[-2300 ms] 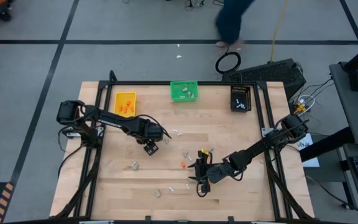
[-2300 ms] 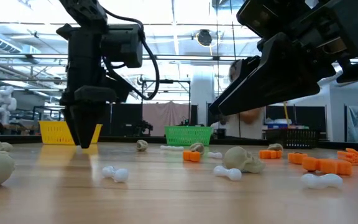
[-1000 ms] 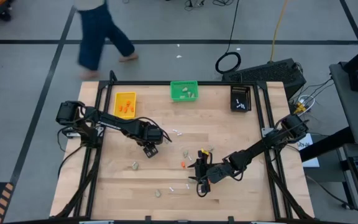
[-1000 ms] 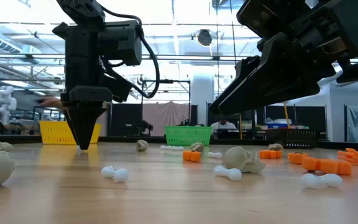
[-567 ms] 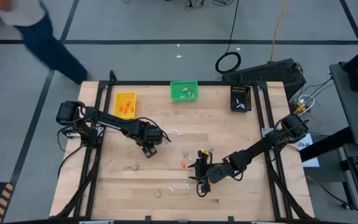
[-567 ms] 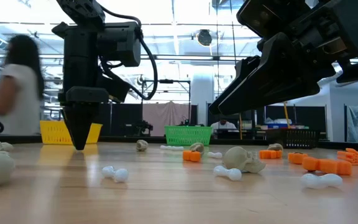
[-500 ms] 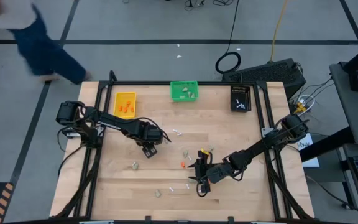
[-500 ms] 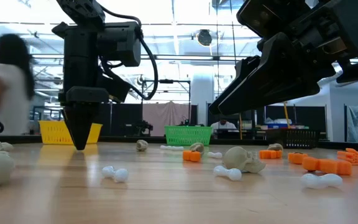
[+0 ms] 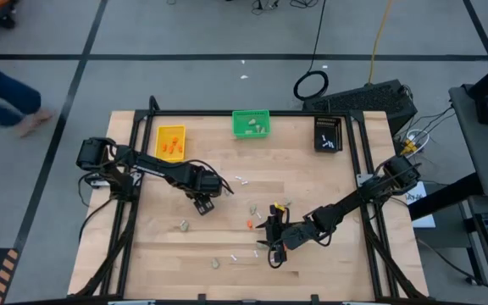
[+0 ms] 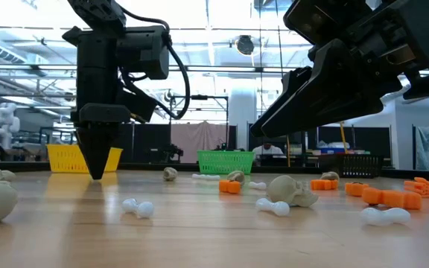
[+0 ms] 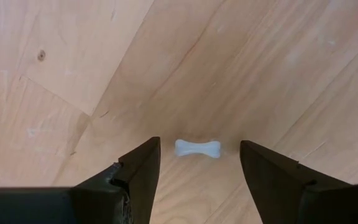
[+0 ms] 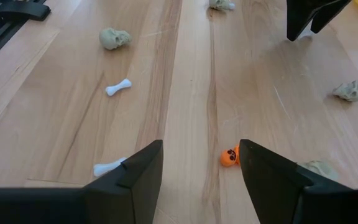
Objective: Sort Halloween decoration
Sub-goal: Put the white bone toy into the black bin
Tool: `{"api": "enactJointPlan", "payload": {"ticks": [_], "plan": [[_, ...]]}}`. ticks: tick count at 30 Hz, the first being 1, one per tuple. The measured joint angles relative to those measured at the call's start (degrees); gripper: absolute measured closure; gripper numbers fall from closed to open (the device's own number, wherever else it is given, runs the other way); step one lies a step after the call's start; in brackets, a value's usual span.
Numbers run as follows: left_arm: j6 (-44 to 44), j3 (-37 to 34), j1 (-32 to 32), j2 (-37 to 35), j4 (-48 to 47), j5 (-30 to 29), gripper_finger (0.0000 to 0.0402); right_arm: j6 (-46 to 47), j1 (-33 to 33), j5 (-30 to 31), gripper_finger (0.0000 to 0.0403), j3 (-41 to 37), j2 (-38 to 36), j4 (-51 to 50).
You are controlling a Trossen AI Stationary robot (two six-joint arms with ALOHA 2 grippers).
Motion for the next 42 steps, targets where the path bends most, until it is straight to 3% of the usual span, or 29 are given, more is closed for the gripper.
{"api": "enactJointPlan", "payload": {"ticks": [42], "plan": [[-0.01,0.0,0.0,0.0,0.0,0.11,0.0179,0.11,-0.01,-0.01,0.0206,0.0,0.0,0.01]]}}
